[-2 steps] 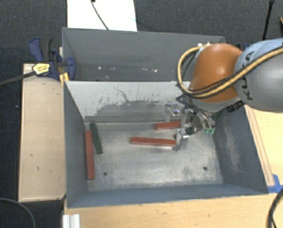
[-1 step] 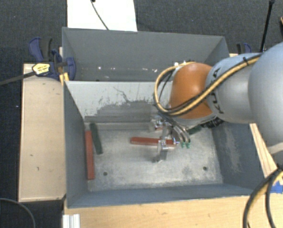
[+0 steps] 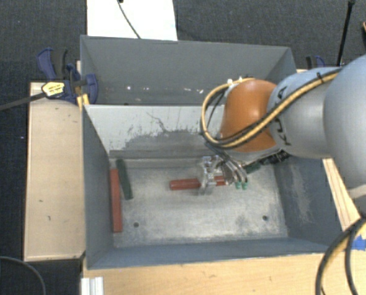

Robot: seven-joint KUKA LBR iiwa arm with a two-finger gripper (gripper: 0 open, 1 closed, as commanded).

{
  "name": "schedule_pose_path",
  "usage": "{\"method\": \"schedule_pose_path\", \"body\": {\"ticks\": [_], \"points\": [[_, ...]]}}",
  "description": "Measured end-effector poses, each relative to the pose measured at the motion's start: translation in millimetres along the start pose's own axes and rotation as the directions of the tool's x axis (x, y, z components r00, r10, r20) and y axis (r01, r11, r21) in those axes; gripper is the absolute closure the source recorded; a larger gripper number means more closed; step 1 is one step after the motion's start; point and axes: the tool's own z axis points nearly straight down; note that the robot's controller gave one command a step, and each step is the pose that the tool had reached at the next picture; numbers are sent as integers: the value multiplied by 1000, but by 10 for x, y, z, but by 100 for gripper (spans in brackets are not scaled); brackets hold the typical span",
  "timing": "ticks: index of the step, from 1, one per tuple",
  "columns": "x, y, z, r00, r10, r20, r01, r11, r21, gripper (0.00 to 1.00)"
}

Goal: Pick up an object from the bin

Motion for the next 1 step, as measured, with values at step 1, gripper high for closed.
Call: {"method": "schedule_pose_path", "body": {"ticks": [1], "points": [[-114, -16, -1630, 1000, -15, 9, 15, 1000, 0, 100]]}}
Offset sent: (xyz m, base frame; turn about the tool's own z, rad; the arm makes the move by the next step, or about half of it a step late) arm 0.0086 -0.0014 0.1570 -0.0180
